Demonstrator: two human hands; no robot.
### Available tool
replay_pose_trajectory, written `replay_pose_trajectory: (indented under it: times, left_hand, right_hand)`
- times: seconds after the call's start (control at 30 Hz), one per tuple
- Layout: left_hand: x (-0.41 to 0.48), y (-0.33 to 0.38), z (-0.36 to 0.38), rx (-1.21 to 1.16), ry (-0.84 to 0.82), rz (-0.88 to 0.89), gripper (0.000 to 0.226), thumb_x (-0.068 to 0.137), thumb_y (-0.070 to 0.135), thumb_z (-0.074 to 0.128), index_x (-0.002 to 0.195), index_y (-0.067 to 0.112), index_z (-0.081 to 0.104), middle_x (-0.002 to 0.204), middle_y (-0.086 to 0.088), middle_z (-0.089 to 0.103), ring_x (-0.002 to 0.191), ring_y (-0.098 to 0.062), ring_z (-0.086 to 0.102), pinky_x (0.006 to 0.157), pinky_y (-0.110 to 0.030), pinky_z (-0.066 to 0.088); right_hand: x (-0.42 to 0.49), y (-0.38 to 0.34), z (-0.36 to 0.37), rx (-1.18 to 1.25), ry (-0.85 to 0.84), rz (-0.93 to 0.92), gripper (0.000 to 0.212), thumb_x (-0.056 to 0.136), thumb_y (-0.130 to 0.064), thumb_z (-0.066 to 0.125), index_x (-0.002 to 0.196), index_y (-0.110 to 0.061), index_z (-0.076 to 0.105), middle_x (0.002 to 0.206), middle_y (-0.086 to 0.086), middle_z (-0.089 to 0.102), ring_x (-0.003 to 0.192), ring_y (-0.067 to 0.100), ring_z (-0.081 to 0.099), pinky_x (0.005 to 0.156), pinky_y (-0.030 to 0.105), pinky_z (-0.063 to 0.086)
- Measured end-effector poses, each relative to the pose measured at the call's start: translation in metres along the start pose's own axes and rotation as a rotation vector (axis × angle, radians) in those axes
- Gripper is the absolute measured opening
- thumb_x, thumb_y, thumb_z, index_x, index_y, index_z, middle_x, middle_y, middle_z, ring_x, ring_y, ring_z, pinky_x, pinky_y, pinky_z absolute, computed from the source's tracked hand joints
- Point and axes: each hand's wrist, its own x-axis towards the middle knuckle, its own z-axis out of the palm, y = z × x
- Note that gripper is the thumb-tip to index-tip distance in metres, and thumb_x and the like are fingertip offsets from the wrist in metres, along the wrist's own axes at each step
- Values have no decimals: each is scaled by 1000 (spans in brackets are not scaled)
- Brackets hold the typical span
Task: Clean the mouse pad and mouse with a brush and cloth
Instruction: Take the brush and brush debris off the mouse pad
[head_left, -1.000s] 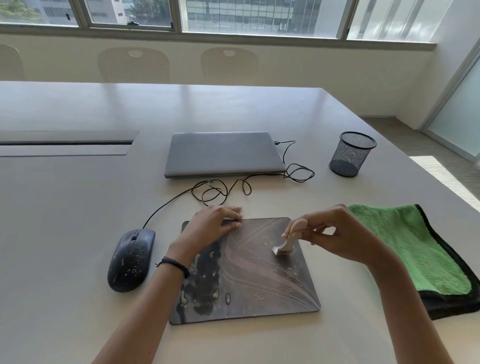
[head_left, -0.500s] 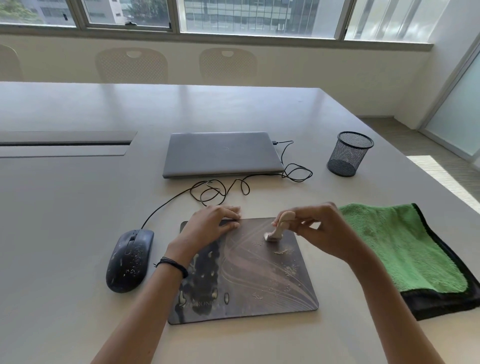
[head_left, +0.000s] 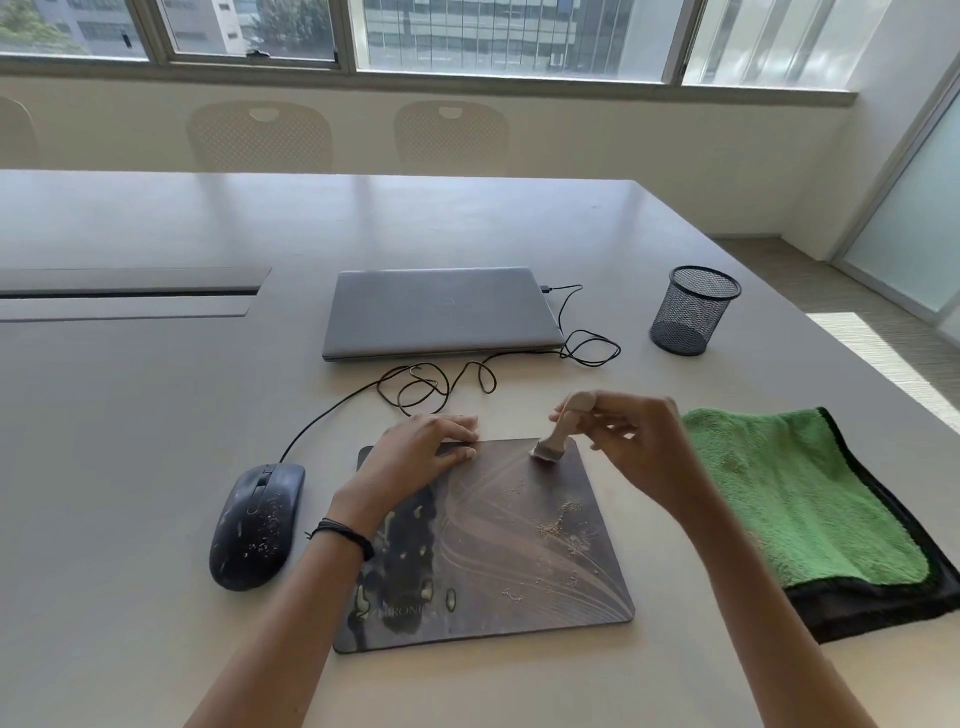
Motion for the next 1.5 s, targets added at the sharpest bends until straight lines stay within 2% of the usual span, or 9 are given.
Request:
replay_pose_trajectory:
  times: [0.13,0.27,0.43,0.57,0.67,0.77,1.0,1.27,1.5]
  left_hand:
    - [0,-1,0,5,-3,1,29,88,38,57,116,31,64,136,19,50,123,-3,49,96,-30,47]
    - [0,0,0,2,-4,-2,29,89,37,57,116,30,64,136,19,50,123,-3,49,96,-31,46]
    - [-1,0,0,-7,-3,3,29,89,37,57,116,30,64,136,18,50,123,-4,49,98,-33,46]
    - [-1,0,0,-7,-1,2,30,88,37,57,116,30,64,136,17,50,123,-4,49,99,-33,46]
    - [-1,1,-1,-11,2,1,30,88,37,58,116,29,64,135,17,51,123,-4,49,99,-32,45]
    - [-1,2,-1,-7,4,1,30,88,37,58,116,30,64,135,17,51,123,-4,49,99,-31,46]
    - [-2,1,-1,14,-2,-1,30,89,37,56,118,30,63,136,18,50,125,-4,48,98,-30,44]
    - [-2,4,-3,19,-3,-1,31,89,36,56,118,29,62,137,17,50,124,-4,48,97,-29,44]
    - [-3,5,-3,25,-5,-1,31,90,36,56,119,29,62,137,17,49,125,-5,47,99,-30,43]
  right_hand:
    - [-5,-6,1,23,-115,-46,32,81,-11,71,80,-42,67,84,-9,75,79,5,71,69,26,57]
    - [-10,-16,-10,149,-250,-58,25,83,-11,68,79,-36,72,82,-3,75,75,11,72,58,16,52]
    - [-8,-6,-16,258,-35,7,40,83,-3,66,79,-42,72,85,-14,74,79,9,71,53,20,52]
    - [-8,5,-7,13,107,13,34,84,-5,67,82,-39,70,86,-15,74,73,5,70,54,32,58]
    - [-11,6,0,-82,35,-40,15,81,-22,64,86,-33,73,85,-17,73,67,-2,68,51,30,56]
    - [-15,-2,8,-83,-44,-114,14,81,-17,65,88,-23,75,81,-12,74,65,-6,66,53,19,51]
    - [-22,-14,2,113,-233,-144,12,87,-32,62,90,-26,72,82,-3,74,62,23,69,45,34,54]
    - [-10,2,10,-29,79,-72,28,83,-1,67,94,-26,72,91,-11,73,71,1,69,54,35,57]
    - [-15,-10,17,128,-150,-87,19,85,-7,64,90,-23,73,87,0,75,71,14,71,55,29,58]
